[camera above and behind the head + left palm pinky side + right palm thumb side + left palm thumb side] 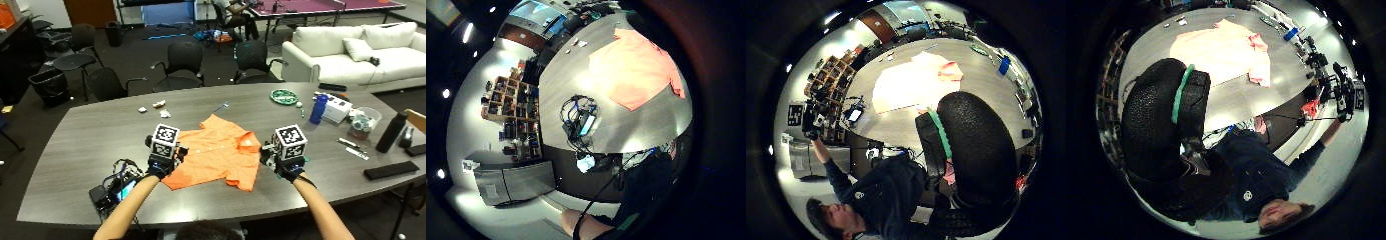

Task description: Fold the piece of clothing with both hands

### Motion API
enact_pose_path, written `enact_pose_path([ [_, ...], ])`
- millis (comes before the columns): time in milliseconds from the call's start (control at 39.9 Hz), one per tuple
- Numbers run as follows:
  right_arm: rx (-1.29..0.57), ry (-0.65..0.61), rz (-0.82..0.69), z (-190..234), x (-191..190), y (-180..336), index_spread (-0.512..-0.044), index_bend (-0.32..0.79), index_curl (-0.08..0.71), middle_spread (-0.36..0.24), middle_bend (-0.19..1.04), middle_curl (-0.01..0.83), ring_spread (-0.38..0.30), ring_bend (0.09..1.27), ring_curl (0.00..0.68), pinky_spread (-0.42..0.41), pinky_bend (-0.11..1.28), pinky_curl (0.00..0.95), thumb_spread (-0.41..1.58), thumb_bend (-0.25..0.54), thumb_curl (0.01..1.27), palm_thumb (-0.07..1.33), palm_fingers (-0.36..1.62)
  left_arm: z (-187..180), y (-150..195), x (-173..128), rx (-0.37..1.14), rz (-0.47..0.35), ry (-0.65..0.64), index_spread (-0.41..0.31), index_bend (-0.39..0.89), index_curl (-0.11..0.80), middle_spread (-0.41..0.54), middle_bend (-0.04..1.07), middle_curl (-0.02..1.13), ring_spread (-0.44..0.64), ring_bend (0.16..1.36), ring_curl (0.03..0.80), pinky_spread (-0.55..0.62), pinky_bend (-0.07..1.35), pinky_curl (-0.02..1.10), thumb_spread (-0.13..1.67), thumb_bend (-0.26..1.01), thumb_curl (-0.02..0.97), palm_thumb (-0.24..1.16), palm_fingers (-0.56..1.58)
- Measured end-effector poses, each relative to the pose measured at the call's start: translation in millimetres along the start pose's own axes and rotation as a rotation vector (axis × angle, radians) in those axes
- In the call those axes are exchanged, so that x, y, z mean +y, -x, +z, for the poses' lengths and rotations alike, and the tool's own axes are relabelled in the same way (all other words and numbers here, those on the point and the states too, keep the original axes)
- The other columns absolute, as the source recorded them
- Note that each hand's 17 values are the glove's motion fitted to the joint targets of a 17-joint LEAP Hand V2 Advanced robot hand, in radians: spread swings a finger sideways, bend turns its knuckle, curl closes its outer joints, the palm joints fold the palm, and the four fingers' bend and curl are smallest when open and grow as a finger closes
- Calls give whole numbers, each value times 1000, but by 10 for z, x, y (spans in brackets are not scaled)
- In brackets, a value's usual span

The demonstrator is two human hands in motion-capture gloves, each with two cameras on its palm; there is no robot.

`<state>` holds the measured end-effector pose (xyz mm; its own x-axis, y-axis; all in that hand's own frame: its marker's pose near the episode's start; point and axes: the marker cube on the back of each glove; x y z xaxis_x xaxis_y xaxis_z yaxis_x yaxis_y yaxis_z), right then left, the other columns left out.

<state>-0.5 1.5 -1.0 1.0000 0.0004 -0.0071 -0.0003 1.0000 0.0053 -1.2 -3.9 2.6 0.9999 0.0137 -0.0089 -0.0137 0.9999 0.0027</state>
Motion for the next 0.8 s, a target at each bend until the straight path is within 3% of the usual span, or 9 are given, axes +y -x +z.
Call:
enact_pose_path([
  [125, 0, -2, -9, -4, 30, 29, -217, 248, 155, -33, 226, 113, 17, 299, 123, 134, 308, 129, 752, 240, 74, 339, 472, 57, 56, -44, 13, 1, 24, -85, 406, 169, 25, 184, 124, 168, 389, 130, 176, 187, 100, 754, 125, 58, 188, 498],
  [301, 2, 45, -1, 61, 21, 56, -266, 222, 222, -50, 210, 174, 15, 290, 166, 169, 294, 184, 1071, 249, 113, 359, 473, 168, 135, -116, 46, -7, 32, -105, 400, 240, 33, 172, 179, 229, 408, 177, 225, 173, 146, 1051, 119, 102, 194, 463],
  [551, -14, 86, -11, 147, -92, 122, -286, 140, 254, -57, 192, 229, 5, 327, 213, 165, 306, 232, 1272, 227, 154, 362, 543, 457, 131, -142, 156, 29, 90, -115, 380, 307, 40, 170, 224, 263, 415, 204, 247, 173, 183, 1229, 90, 151, 192, 441],
  [801, 10, 126, -36, 285, -156, 250, -288, 131, 261, -50, 191, 279, -14, 358, 263, 136, 330, 281, 1344, 193, 182, 365, 550, 689, 106, -213, 143, 40, 174, -108, 308, 338, 66, 139, 241, 281, 447, 235, 256, 203, 224, 1284, 53, 187, 190, 376],
])
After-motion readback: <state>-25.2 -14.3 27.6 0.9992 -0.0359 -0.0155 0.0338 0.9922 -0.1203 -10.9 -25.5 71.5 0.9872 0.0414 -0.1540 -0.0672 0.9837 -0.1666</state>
